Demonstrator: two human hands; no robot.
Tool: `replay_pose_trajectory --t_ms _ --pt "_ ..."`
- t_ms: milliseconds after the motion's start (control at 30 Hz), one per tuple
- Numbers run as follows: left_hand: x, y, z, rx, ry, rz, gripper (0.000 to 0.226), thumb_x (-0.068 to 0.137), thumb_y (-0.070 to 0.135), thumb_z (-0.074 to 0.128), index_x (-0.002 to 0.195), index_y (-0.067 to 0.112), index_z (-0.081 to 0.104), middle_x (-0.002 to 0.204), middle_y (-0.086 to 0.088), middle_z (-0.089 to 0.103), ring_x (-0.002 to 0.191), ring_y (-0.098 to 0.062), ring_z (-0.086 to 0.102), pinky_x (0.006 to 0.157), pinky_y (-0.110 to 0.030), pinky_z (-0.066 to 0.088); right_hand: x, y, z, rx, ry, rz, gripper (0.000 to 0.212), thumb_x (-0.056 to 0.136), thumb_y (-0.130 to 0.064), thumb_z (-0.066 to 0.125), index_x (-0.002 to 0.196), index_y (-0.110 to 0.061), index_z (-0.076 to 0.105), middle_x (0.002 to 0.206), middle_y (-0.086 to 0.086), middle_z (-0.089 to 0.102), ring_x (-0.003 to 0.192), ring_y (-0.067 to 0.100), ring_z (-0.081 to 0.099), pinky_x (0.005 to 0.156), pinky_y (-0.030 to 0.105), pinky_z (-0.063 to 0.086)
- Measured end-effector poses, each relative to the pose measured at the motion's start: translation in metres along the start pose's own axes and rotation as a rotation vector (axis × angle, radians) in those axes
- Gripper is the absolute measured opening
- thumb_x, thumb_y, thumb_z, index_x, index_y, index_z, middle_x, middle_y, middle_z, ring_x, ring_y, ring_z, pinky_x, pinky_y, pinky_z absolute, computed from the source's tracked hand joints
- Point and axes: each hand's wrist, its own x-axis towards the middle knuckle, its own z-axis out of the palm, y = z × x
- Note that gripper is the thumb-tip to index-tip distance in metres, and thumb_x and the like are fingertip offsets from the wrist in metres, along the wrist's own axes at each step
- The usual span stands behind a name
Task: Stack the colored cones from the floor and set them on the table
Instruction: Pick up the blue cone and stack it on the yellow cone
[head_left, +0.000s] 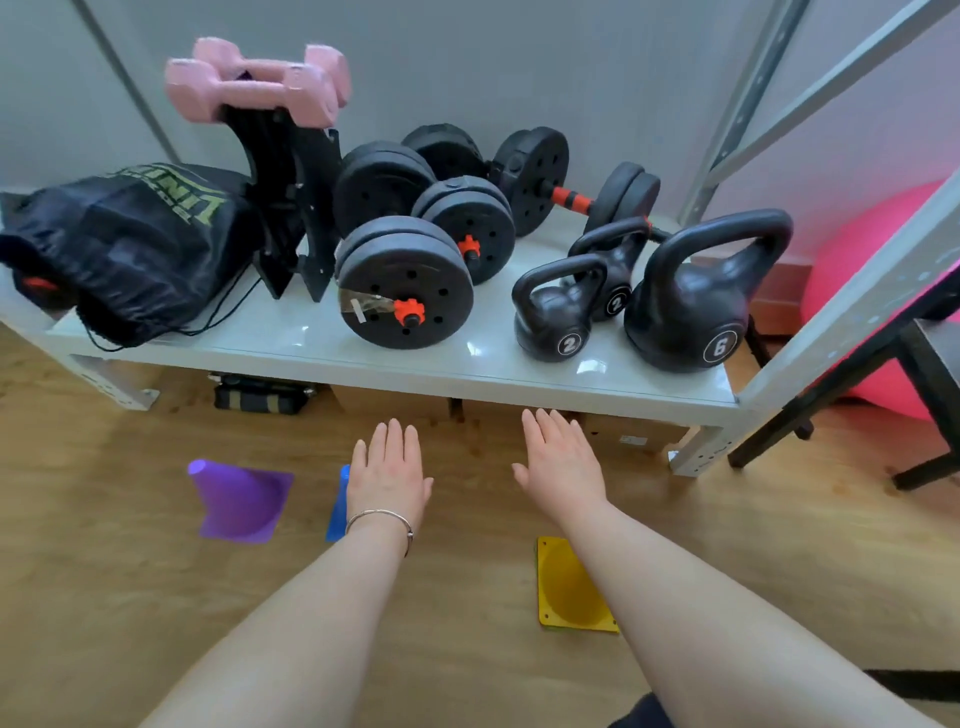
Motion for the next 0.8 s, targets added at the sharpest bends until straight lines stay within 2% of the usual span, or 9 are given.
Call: replay_pose_trajectory --t_ms 333,467,633,700,800 --pt "-0.018 -0.098 0.052 -0.002 -0.105 -0.198 0.074 0.092 0.045 0.049 0.152 0.015 0.017 0.161 -0.007 0.018 0.149 -0.022 0.015 0.120 -0.041 0.016 0.026 -0.078 0.052 -0.036 -0.105 -0.166 0.077 0.094 -0.042 0.051 0.155 -0.012 0.016 0.161 0.008 0.025 0.151 0.027 0.018 0.124 0.043 0.012" --pt "-0.011 -0.129 0.071 -0.051 -0.143 -0.269 0.067 0.095 0.033 0.048 0.151 0.014 0.018 0.160 -0.006 0.020 0.149 -0.022 0.017 0.120 -0.040 0.018 0.036 -0.104 0.072 -0.061 -0.147 -0.245 0.079 0.092 -0.039 0.057 0.154 -0.011 0.018 0.160 0.010 0.026 0.150 0.028 0.019 0.124 0.044 0.013" --pt "0.008 -0.152 0.112 -0.057 -0.236 -0.270 0.062 0.098 0.022 0.044 0.152 0.016 0.014 0.161 -0.004 0.019 0.148 -0.021 0.018 0.120 -0.039 0.021 0.054 -0.129 0.111 -0.077 -0.188 -0.333 0.084 0.086 -0.039 0.068 0.152 -0.013 0.024 0.155 0.009 0.036 0.146 0.029 0.028 0.123 0.043 0.017" --pt "0.022 -0.151 0.128 -0.090 -0.279 -0.212 0.066 0.096 0.019 0.047 0.152 0.017 0.013 0.162 -0.003 0.017 0.149 -0.021 0.017 0.120 -0.038 0.020 0.065 -0.139 0.131 -0.036 -0.249 -0.290 0.084 0.084 -0.039 0.071 0.151 -0.014 0.026 0.149 0.007 0.042 0.138 0.030 0.038 0.118 0.041 0.027" --pt "0.036 -0.146 0.152 -0.156 -0.336 -0.131 0.073 0.091 0.026 0.058 0.151 0.019 0.017 0.157 -0.002 0.027 0.142 -0.024 0.032 0.113 -0.038 0.032 0.083 -0.153 0.157 0.051 -0.380 -0.175 0.076 0.083 -0.039 0.072 0.144 -0.017 0.033 0.134 0.008 0.052 0.120 0.031 0.051 0.094 0.038 0.044"
